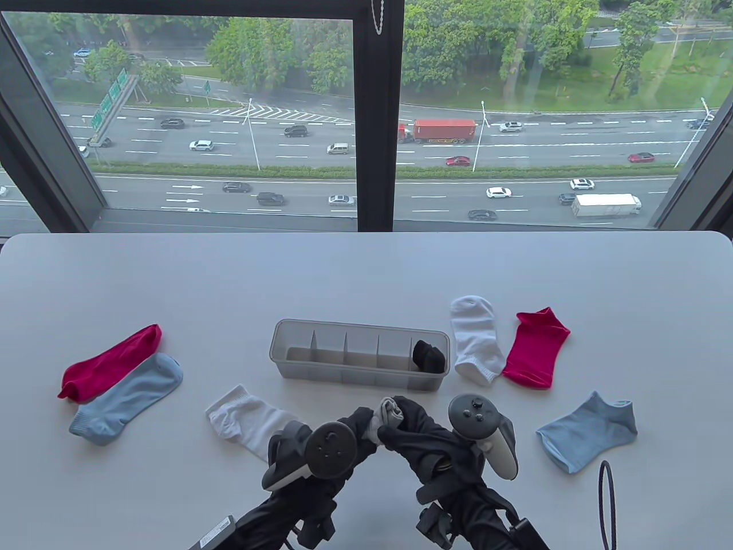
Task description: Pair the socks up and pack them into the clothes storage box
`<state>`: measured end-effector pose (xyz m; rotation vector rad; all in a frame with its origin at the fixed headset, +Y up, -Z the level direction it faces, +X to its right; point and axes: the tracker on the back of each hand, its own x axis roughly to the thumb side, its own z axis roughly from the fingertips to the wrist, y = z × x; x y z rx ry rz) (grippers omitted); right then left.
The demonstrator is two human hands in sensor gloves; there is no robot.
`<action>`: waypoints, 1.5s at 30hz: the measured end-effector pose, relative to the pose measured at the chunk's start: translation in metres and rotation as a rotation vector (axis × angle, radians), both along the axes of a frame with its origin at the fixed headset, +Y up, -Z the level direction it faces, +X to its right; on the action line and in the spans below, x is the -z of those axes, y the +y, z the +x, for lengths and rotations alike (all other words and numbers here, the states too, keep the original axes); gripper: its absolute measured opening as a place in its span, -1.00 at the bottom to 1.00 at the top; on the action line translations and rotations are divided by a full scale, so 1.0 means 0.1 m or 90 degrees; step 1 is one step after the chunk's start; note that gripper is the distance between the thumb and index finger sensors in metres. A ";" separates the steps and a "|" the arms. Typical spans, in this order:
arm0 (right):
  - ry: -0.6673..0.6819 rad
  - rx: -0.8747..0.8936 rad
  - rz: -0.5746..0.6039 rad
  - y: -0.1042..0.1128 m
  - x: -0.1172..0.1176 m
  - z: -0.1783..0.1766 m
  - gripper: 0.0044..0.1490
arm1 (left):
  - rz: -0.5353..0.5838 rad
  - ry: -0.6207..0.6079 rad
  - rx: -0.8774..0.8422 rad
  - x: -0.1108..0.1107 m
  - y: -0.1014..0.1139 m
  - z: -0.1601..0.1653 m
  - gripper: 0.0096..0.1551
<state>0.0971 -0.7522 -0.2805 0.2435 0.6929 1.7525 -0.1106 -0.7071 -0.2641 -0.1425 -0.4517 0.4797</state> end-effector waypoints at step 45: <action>0.054 -0.029 0.048 0.11 -0.02 -0.10 -0.20 | -0.090 0.019 -0.277 0.06 0.01 -0.18 -0.53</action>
